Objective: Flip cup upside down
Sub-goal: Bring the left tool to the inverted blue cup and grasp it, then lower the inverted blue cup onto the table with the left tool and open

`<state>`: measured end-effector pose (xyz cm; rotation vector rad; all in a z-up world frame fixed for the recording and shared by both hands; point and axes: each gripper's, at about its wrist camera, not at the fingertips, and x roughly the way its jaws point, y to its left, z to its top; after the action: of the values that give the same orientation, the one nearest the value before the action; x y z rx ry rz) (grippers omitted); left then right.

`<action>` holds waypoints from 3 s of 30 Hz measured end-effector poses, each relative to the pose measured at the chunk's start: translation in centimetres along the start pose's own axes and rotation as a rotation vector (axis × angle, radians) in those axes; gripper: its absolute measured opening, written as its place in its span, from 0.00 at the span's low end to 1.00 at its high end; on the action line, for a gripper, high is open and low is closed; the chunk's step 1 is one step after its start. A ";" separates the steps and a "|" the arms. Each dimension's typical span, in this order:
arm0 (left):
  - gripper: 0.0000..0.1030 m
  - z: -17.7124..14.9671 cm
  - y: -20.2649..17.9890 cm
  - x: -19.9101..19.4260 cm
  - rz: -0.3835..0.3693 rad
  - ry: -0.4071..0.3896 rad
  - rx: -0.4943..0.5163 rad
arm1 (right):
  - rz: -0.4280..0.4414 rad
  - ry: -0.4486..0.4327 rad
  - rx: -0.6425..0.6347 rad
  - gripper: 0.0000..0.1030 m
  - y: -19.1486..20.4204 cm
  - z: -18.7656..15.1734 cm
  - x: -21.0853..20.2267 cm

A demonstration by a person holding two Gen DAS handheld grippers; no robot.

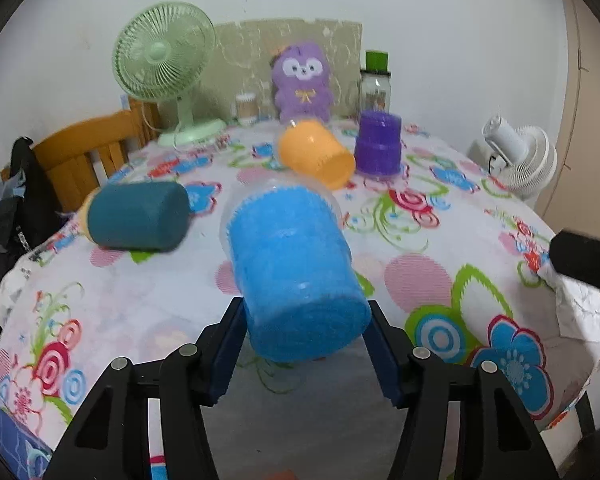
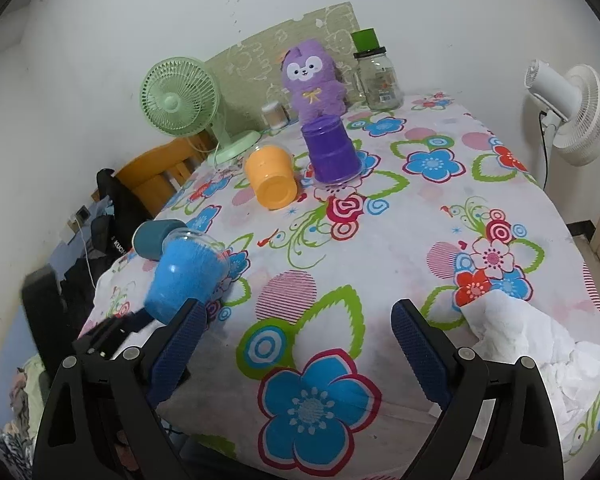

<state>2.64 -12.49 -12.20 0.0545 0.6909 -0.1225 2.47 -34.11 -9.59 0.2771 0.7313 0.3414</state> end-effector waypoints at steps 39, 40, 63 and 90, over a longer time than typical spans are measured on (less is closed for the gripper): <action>0.54 3.4 2.8 -5.1 -0.003 -0.135 -0.041 | 0.026 0.005 -0.096 0.93 3.6 0.3 0.5; 0.53 3.5 2.9 -5.1 -0.003 -0.136 -0.042 | 0.027 0.004 -0.096 0.93 3.6 0.3 0.5; 0.53 3.5 2.8 -5.2 -0.007 -0.130 -0.042 | 0.027 0.011 -0.101 0.93 4.1 0.3 0.9; 0.54 3.1 2.8 -3.7 -0.021 -0.065 -0.039 | 0.016 0.012 -0.085 0.93 3.2 0.1 1.0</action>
<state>2.15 -9.60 -7.40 0.0059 0.6287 -0.1308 2.52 -30.83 -8.95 0.2009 0.7247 0.3887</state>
